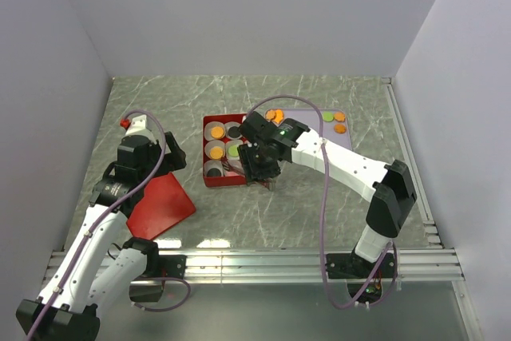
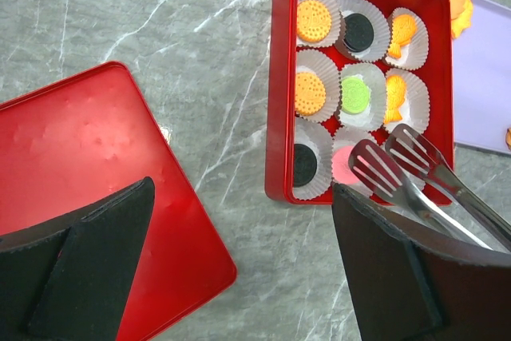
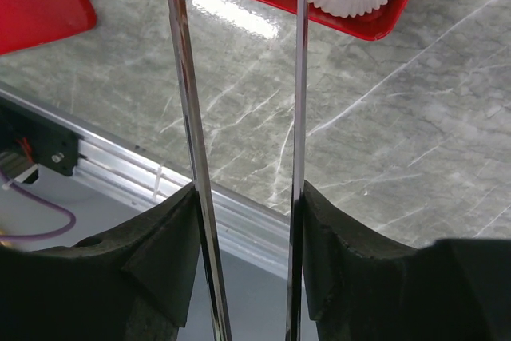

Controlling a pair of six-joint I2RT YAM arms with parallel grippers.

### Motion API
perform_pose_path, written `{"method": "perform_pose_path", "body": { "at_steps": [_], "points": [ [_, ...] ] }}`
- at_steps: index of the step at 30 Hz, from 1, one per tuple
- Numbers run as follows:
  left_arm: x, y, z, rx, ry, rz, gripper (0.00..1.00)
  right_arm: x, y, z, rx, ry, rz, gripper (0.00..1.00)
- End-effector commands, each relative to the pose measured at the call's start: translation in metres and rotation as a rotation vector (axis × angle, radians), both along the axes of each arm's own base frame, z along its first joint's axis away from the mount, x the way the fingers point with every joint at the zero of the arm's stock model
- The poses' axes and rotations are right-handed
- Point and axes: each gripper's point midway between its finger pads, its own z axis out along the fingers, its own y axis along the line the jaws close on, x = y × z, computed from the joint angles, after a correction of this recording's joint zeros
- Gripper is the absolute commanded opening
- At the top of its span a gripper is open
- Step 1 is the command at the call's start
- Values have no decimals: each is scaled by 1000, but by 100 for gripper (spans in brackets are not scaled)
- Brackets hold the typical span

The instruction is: Pack the cookies

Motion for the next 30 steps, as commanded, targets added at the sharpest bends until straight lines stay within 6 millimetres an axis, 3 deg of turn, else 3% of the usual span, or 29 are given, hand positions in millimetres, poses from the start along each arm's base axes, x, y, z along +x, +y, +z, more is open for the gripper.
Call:
{"method": "perform_pose_path", "body": {
  "at_steps": [1,10,18,24,27,28,30],
  "points": [
    [3,-2,12,-9,-50,-6,99,11,8,7,17,-52,-5,56],
    [3,-1,10,-6,-45,-4,99,18,11,27,32,-95,2,56],
    [4,-2,9,-4,-40,-6,99,36,-6,59,6,-212,-45,56],
    [4,-2,8,-4,-37,-6,99,47,-51,70,-56,-268,-124,56],
    [5,-2,8,-4,-37,-9,99,49,-86,65,-89,-270,-178,56],
    [5,-2,8,-4,-37,-9,99,46,-98,53,-118,-246,-189,56],
    [4,-2,8,-2,-35,-10,100,46,-117,47,-131,-236,-219,56]
  ]
}}
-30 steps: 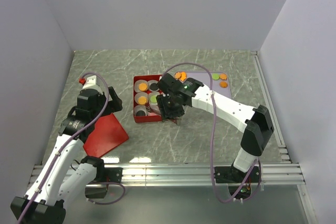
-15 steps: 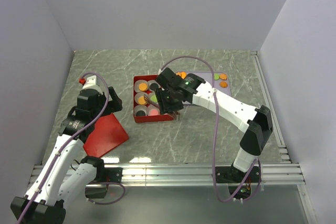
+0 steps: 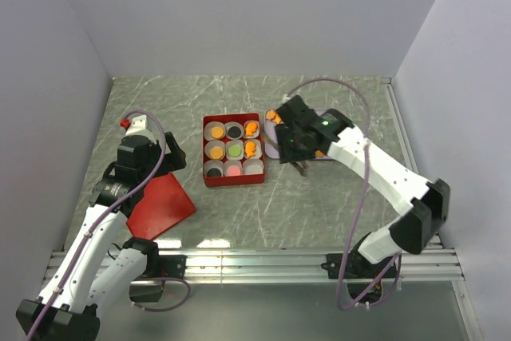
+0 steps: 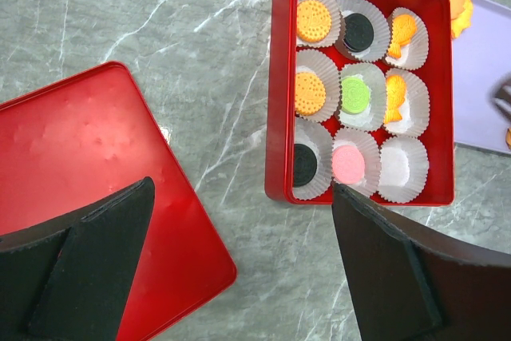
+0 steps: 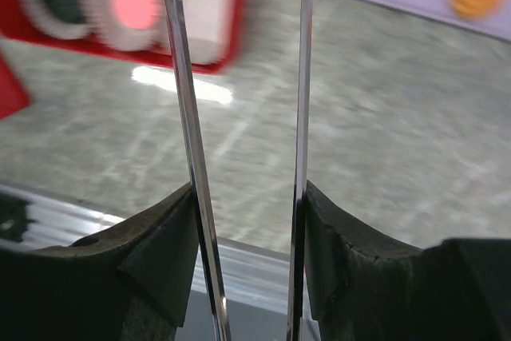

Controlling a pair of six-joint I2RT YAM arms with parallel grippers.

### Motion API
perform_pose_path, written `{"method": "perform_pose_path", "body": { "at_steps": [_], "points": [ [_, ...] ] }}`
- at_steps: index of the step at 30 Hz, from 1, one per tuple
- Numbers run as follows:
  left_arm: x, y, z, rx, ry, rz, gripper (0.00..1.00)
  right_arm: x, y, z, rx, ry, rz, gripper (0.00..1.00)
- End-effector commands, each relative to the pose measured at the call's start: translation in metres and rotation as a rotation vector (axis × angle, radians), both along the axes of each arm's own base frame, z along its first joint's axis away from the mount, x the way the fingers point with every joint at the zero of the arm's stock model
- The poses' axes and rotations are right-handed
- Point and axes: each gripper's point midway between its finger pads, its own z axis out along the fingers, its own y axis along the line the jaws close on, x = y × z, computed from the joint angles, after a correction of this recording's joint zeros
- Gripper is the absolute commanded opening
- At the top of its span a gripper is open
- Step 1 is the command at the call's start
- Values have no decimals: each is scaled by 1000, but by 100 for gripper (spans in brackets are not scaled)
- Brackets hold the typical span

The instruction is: Pack the cookies

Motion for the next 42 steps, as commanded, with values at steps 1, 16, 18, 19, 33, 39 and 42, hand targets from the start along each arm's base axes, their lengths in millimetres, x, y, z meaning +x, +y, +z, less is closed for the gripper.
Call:
{"method": "perform_pose_path", "body": {
  "at_steps": [1,16,18,19,33,39,42],
  "points": [
    [4,-3,8,-5,-38,-10,99,-1,-55,1,-43,-29,-92,56],
    [5,-5,6,-6,-30,-25,99,-15,-141,-52,-109,97,-299,58],
    [5,-5,5,-6,-27,-25,99,-13,-145,-55,-117,105,-309,58],
    [5,-5,6,-6,-27,-25,99,-13,-144,-56,-117,109,-307,58],
    [6,-4,2,-1,-13,-17,98,2,-146,-74,-133,144,-289,59],
    [7,-3,2,3,-10,-6,98,7,-143,-76,-133,163,-281,57],
    [6,-1,2,4,-12,0,98,7,-143,-77,-138,169,-274,56]
  ]
}}
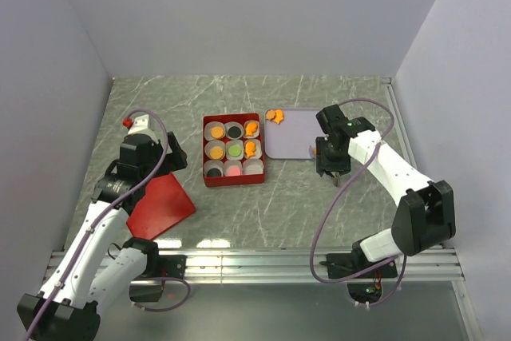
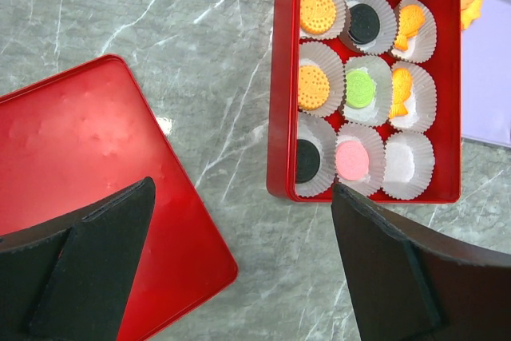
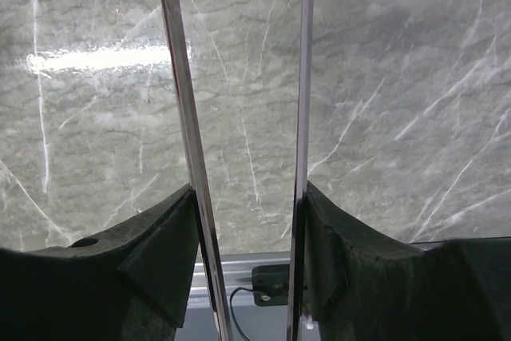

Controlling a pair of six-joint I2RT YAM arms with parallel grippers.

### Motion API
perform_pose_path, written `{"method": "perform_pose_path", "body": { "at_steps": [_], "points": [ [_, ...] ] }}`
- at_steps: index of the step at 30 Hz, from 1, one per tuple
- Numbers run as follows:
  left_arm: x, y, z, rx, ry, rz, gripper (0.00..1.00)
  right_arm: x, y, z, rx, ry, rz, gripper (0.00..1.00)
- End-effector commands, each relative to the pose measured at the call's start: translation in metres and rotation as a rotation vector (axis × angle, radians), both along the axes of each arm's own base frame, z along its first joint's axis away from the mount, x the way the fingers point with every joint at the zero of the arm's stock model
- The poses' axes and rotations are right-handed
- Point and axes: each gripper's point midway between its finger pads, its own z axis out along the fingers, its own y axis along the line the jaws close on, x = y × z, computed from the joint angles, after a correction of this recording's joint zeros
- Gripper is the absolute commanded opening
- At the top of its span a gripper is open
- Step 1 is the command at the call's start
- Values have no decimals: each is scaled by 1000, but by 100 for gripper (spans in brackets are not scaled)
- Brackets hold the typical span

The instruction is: Pack the cookies

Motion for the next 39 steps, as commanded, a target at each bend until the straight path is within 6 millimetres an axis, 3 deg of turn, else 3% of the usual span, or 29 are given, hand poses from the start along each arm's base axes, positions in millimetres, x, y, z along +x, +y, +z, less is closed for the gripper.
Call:
{"method": "perform_pose_path", "body": {
  "at_steps": [1,8,23,29,39],
  "points": [
    [4,0,9,1,-40,6,98,12,1,9,8,-37,11,54],
    [5,1,9,2,-40,11,98,6,2,7,17,-14,14,42],
    [4,1,11,0,-47,6,98,24,4,29,19,-68,1,41],
    [4,0,12,-3,-52,0,98,35,12,48,56,-102,-5,40],
    [3,0,16,-7,-69,-2,98,49,32,99,158,-176,-4,39]
  ]
}}
